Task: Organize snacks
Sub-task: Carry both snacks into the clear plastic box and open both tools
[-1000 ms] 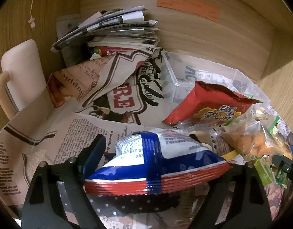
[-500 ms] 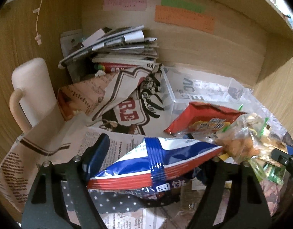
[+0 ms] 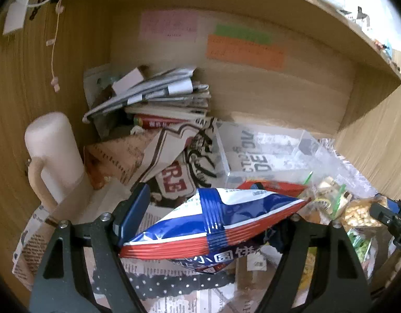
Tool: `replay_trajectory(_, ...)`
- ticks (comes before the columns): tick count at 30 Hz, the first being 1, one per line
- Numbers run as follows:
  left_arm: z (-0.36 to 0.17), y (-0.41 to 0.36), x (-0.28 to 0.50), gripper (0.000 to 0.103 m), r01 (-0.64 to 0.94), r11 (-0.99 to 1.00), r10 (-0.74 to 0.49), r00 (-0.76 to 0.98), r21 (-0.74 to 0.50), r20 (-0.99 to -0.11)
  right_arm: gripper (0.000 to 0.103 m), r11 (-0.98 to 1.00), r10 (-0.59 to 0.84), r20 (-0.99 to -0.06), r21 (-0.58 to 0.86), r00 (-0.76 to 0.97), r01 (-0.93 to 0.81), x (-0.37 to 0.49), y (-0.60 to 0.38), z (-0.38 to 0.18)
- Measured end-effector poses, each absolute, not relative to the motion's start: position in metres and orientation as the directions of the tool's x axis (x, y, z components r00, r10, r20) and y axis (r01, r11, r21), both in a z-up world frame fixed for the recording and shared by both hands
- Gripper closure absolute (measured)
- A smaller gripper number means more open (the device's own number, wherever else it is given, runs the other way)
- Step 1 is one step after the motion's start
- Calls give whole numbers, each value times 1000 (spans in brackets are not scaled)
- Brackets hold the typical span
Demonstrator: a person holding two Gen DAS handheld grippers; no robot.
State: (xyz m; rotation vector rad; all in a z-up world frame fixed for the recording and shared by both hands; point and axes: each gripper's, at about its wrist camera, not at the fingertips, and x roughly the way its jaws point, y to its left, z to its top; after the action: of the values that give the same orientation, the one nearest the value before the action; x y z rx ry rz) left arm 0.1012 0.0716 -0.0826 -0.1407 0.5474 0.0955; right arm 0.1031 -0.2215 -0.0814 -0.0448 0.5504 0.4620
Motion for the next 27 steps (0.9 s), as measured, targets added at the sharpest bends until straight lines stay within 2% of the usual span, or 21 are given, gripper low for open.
replay_trajectory(16, -31, 48, 129, 24, -24, 996, -18, 894, -88, -447, 61, 899, 406, -375, 1, 833, -437, 116, -218, -30)
replay_trajectory(27, -26, 24, 178, 24, 50, 996, -76, 887, -70, -455, 61, 881, 430, -387, -15, 816, -472, 157, -198, -26)
